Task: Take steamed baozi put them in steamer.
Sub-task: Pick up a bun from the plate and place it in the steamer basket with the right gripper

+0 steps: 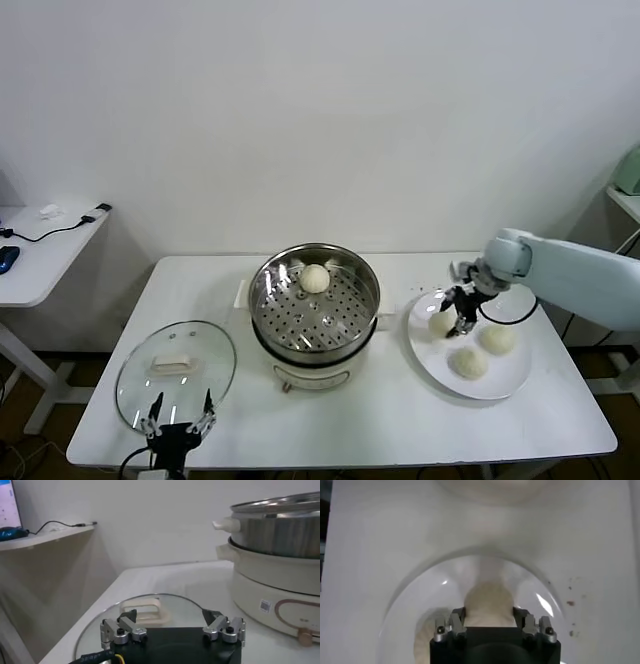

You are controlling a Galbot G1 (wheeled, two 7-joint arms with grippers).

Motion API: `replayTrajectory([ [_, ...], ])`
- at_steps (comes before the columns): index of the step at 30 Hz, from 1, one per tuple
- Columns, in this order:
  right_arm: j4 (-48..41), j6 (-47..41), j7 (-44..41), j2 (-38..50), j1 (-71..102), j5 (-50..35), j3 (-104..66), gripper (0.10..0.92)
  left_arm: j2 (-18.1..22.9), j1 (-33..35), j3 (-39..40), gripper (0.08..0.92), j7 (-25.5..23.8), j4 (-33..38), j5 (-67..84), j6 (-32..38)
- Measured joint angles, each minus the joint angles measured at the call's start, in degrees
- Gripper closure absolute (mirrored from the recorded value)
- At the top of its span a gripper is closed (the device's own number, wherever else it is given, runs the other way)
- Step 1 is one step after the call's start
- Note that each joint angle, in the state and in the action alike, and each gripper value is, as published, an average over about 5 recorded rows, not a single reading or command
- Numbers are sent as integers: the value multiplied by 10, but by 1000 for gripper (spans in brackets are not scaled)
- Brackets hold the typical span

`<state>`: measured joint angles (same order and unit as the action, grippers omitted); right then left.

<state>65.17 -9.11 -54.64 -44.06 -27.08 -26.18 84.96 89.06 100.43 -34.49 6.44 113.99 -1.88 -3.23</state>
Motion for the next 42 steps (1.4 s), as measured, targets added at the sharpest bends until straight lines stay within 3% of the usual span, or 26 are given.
replayTrajectory([
  [13,66,-8,-19,-30,-178,-119,11,380,-4,5,12,177,0,10,-2,1],
  [25,137,-62,39,-147,-231,-233,48,381,-8,10,15,177,1,20,-1,1],
  [42,89,-119,128,-308,-155,-259,68,380,-3,6,13,177,2,13,-1,1],
])
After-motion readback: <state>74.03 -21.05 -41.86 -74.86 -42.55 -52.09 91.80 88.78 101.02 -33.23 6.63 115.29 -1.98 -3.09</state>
